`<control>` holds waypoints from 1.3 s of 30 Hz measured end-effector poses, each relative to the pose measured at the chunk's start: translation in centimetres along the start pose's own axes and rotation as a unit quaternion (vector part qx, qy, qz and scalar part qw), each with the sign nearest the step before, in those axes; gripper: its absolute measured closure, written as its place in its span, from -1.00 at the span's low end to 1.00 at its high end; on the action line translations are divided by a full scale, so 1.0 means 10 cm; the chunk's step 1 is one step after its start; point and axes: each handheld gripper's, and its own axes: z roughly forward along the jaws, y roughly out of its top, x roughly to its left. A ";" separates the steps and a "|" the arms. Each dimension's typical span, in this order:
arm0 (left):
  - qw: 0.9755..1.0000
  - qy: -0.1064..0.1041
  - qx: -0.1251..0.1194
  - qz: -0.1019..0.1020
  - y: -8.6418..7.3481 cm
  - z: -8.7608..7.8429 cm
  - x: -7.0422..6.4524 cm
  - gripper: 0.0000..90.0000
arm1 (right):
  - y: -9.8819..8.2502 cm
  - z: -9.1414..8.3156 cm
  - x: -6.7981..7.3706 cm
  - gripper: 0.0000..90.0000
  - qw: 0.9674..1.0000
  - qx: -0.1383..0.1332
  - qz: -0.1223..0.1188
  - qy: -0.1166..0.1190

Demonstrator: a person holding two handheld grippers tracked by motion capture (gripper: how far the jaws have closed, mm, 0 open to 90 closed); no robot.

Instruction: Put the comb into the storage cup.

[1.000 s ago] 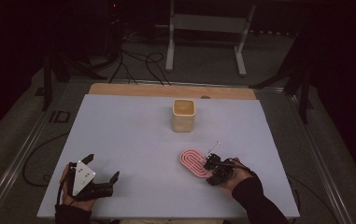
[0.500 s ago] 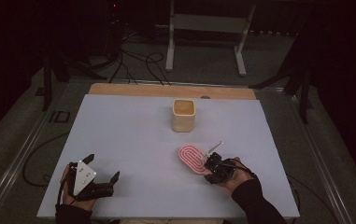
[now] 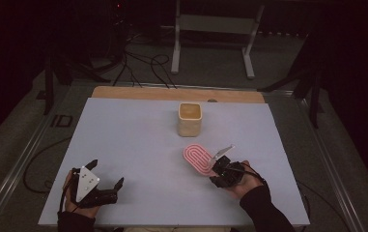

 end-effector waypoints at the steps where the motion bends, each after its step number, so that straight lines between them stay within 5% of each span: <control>1: 1.000 0.000 0.001 0.000 0.00 0.00 0.00 -1.00 | 0.01 -0.01 0.01 0.55 1.000 -0.005 -0.001 -0.001; 10: 1.000 -0.002 0.004 -0.002 -0.02 0.02 0.00 -1.00 | 0.04 -0.05 -0.01 0.55 0.999 -0.048 -0.002 -0.015; 24: 1.000 -0.002 0.010 -0.010 -0.04 0.05 0.01 -1.00 | 0.04 -0.13 -0.01 0.55 0.993 -0.117 0.003 -0.035; 31: 1.000 -0.003 0.012 -0.013 -0.05 0.05 0.01 -1.00 | 0.06 -0.18 -0.02 0.55 0.987 -0.156 0.011 -0.042; 39: 1.000 -0.005 0.017 -0.019 -0.06 0.07 0.02 -1.00 | 0.05 -0.25 0.08 0.55 0.977 -0.200 -0.013 -0.072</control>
